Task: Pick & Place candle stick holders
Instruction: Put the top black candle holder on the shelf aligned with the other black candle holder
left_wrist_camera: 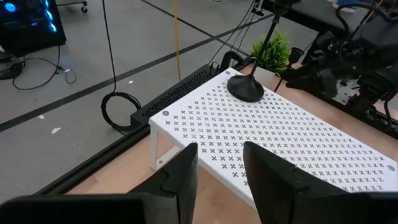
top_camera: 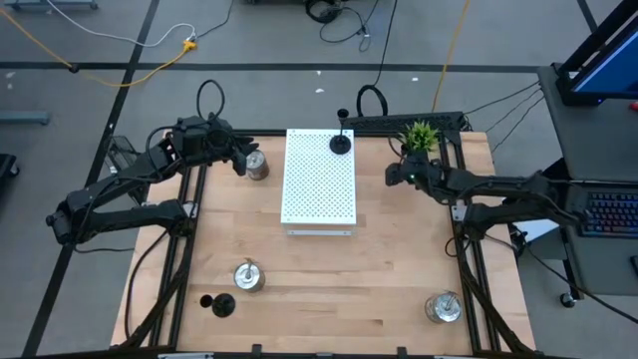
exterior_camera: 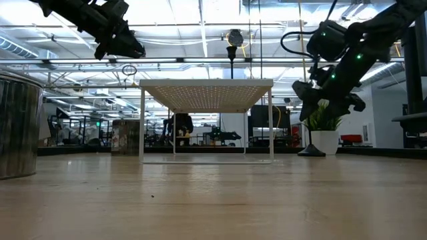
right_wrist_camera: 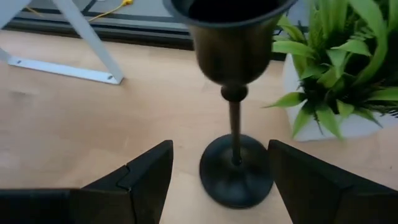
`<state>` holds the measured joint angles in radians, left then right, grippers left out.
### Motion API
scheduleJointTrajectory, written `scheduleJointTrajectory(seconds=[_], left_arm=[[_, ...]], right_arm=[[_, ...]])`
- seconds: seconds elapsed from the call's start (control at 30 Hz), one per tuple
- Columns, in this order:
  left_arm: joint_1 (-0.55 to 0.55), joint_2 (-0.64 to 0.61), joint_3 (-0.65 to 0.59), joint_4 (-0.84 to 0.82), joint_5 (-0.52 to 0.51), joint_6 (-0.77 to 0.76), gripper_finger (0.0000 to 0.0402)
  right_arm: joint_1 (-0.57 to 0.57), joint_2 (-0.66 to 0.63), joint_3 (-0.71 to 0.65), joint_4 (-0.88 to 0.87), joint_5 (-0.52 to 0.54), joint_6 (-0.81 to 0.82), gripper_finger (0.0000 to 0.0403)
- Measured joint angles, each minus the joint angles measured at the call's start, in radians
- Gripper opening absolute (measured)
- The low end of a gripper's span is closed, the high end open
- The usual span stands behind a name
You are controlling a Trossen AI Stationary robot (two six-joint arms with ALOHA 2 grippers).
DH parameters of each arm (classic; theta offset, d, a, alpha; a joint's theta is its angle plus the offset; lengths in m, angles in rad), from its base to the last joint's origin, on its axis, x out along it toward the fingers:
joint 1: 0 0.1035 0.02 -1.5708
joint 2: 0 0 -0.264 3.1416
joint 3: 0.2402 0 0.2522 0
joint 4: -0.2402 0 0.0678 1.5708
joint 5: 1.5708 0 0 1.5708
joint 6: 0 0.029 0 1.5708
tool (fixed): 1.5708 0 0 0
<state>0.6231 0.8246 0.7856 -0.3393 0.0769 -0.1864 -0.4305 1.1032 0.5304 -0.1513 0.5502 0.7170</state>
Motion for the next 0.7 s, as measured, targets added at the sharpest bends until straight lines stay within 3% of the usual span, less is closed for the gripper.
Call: scheduleJointTrajectory(seconds=[0.7], left_arm=[[0.0, 0.0, 0.0, 0.0, 0.0, 0.008, 0.0134]], right_arm=[[-0.017, 0.114, 0.0, 0.095, 0.106, -0.005, 0.0254]])
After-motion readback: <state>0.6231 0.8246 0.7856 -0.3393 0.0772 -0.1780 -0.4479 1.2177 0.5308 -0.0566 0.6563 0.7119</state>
